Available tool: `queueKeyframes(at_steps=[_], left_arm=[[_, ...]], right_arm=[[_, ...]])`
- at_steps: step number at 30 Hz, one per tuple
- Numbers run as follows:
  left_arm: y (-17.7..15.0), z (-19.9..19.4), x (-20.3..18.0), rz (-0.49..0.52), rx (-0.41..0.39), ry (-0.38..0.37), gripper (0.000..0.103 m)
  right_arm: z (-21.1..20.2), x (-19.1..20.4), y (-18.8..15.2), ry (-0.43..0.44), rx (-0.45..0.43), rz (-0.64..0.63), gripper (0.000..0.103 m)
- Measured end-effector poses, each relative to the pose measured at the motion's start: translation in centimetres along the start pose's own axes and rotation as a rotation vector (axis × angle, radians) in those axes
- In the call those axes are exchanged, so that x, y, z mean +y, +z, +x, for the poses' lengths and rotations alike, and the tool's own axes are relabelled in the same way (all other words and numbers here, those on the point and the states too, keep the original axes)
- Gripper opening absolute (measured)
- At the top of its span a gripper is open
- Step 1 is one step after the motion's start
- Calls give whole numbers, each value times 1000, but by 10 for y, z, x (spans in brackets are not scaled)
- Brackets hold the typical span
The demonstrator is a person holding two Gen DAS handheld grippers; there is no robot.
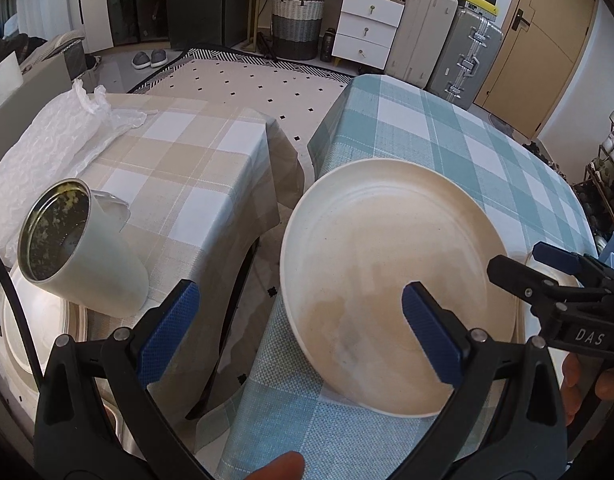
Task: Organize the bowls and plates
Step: 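Move both tools back toward the remaining cream plates, then close the left tool on a cream plate rim while the right tool grips another plate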
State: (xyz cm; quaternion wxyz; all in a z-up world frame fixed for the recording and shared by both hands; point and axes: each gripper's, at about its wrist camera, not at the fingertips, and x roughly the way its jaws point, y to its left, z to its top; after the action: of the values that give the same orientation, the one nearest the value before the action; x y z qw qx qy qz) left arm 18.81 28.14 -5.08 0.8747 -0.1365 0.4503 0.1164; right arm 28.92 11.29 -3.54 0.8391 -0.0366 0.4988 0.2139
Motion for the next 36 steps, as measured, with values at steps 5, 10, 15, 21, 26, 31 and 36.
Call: queueKeyframes(at_steps=[5,10,15,21,26,31,36], left_arm=[[1,12,-3,16,15,5,101],[2,20,-4,16,25,-1,101],[3,25,-3,16,34,0,100],[4,30,-1,14,46,-13,90],[3,34,-3,34,61,-30,81],[0,39,-9,48,70,-39,68],[-2,38,-16,74,57,-50,55]], right_arm=[[6,1,5,-33,-8,-28,102],[12,1,9,-29,-8,-32,102],[19,2,14,-29,-7,-46,102],[29,2,17,-6,10,-46,91],[36,1,18,2,35,-40,77],[36,0,18,10,37,-45,70],[37,3,17,12,44,-70,57]])
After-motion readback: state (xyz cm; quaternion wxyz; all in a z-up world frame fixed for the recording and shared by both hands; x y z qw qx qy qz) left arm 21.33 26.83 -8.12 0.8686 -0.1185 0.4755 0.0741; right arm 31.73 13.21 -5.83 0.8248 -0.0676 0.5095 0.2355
